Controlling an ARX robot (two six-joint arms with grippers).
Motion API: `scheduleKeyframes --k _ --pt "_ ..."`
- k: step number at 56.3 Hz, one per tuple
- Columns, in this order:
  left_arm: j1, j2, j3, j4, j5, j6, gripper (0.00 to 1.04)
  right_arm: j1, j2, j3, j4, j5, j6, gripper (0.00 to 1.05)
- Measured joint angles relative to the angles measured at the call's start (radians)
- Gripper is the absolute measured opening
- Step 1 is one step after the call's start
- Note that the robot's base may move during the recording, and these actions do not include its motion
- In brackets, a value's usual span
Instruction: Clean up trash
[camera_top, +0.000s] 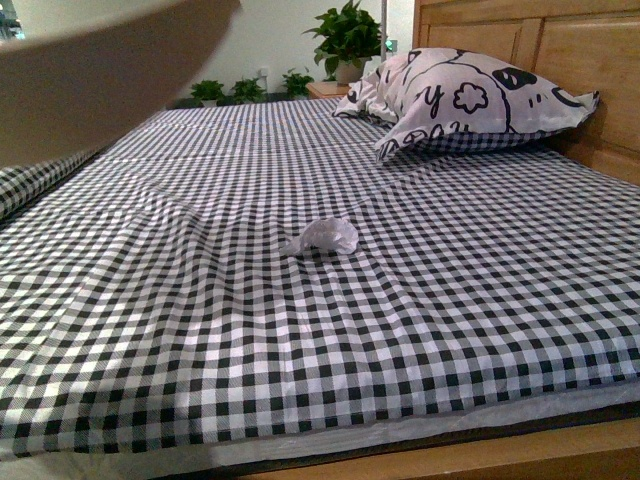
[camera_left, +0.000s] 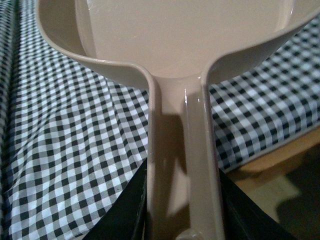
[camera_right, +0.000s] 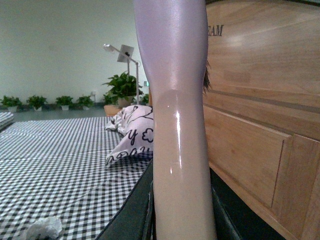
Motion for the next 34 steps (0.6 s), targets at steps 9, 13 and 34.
scheduleKeyframes --k 9,13,34 --pt "-0.001 0.102 0.0 0.03 0.016 0.097 0.27 0.0 0.0 0.0 0.0 0.0 0.0 0.2" --pt "-0.001 0.151 0.003 0.054 0.021 0.131 0.27 0.0 0.0 0.0 0.0 0.0 0.0 0.2" --pt "0.034 0.355 0.056 0.127 0.089 0.19 0.27 0.0 0.0 0.0 0.0 0.0 0.0 0.2"
